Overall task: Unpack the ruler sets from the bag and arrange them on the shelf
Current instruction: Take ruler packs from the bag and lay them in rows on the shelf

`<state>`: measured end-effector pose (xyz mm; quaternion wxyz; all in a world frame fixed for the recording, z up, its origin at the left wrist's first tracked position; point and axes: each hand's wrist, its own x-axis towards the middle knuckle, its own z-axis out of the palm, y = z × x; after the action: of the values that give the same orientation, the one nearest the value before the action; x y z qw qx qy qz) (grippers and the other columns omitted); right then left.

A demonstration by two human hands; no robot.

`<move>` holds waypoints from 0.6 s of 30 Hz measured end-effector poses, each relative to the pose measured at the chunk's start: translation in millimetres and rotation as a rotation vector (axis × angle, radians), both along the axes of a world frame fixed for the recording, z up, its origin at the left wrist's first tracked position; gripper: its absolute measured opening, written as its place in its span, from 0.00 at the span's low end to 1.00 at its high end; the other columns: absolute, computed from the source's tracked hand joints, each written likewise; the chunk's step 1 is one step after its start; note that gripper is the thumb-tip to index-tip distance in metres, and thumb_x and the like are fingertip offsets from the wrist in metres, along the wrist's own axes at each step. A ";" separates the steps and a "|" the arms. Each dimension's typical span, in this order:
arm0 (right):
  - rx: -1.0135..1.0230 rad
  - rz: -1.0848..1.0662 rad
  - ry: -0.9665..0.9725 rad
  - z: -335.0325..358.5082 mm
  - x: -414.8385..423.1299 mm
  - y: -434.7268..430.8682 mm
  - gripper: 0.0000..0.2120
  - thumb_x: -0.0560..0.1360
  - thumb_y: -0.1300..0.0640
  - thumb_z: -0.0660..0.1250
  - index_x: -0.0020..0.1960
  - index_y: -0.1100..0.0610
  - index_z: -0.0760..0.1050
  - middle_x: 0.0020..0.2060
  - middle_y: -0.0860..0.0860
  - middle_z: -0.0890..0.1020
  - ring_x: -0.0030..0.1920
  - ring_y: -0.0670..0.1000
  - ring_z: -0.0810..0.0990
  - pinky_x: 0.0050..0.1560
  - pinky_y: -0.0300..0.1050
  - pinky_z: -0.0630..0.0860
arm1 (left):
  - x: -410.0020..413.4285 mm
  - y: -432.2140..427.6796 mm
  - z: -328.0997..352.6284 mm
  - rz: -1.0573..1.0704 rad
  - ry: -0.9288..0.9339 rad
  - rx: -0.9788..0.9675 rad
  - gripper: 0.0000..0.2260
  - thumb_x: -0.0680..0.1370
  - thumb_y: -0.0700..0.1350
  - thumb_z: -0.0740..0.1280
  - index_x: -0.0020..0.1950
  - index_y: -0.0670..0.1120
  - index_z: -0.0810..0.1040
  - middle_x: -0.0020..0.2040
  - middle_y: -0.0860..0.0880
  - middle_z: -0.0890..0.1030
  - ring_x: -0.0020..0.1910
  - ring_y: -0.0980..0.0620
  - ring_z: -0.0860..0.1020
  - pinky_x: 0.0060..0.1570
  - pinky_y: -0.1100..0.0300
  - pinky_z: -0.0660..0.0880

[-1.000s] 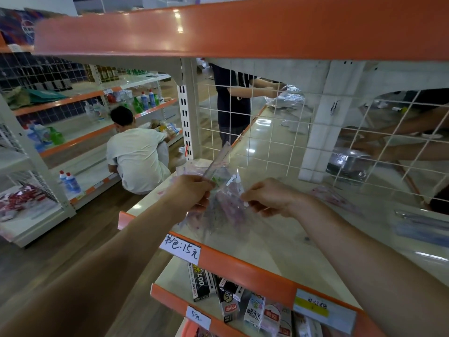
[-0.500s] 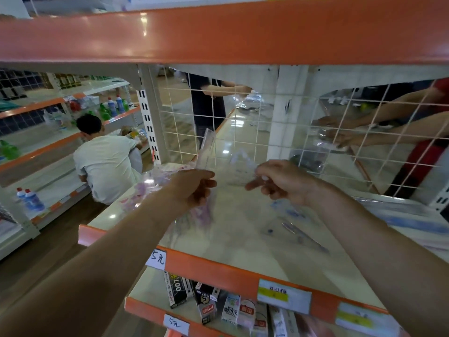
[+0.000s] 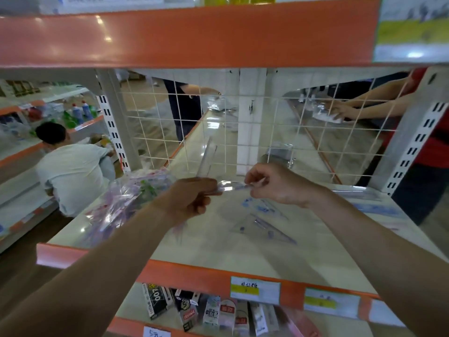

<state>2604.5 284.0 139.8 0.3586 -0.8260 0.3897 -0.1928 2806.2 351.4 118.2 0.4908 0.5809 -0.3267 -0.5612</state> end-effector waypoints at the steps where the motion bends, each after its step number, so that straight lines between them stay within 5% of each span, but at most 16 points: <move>1: 0.003 -0.006 -0.003 -0.3 -2.8 0.7 0.13 0.70 0.63 0.72 0.45 0.46 0.75 0.44 0.44 0.76 0.43 0.43 0.75 0.45 0.36 0.71 | -0.9 -0.7 -1.3 0.001 -0.002 -0.011 0.04 0.76 0.37 0.67 0.47 0.44 0.78 0.40 0.46 0.82 0.25 0.57 0.70 0.21 0.68 0.64; 7: 0.095 -0.030 -0.012 -2.8 -20.1 3.5 0.18 0.72 0.60 0.72 0.60 0.54 0.74 0.45 0.49 0.79 0.40 0.43 0.76 0.41 0.32 0.72 | -4.7 -5.3 0.3 0.001 -0.103 -0.041 0.09 0.73 0.34 0.70 0.49 0.45 0.81 0.31 0.51 0.78 0.29 0.55 0.70 0.25 0.65 0.65; 10: 0.072 -0.064 -0.018 -5.5 -24.0 2.4 0.17 0.72 0.61 0.72 0.59 0.53 0.74 0.43 0.48 0.78 0.39 0.43 0.76 0.39 0.32 0.72 | -8.9 -8.7 -1.5 -0.008 -0.117 -0.042 0.09 0.73 0.34 0.70 0.50 0.45 0.82 0.31 0.51 0.78 0.31 0.54 0.71 0.29 0.63 0.64; 14: -0.124 -0.147 0.107 -10.6 -26.8 3.2 0.17 0.72 0.56 0.72 0.60 0.52 0.75 0.41 0.44 0.79 0.43 0.46 0.78 0.50 0.46 0.75 | -14.4 -14.7 -1.6 0.008 -0.107 -0.041 0.10 0.73 0.33 0.69 0.51 0.44 0.81 0.35 0.50 0.79 0.32 0.54 0.71 0.31 0.63 0.64; 18: -0.317 -0.230 0.238 -12.0 -29.4 2.0 0.09 0.74 0.51 0.68 0.53 0.47 0.77 0.42 0.42 0.79 0.48 0.49 0.79 0.47 0.42 0.71 | -21.7 -22.9 -2.9 0.028 -0.079 -0.046 0.08 0.74 0.33 0.68 0.50 0.43 0.81 0.40 0.46 0.80 0.30 0.54 0.71 0.28 0.63 0.64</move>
<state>2575.2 286.0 127.8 0.1513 -0.8391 0.4858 -0.1923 2784.5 328.5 115.3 0.4985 0.5955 -0.3504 -0.5235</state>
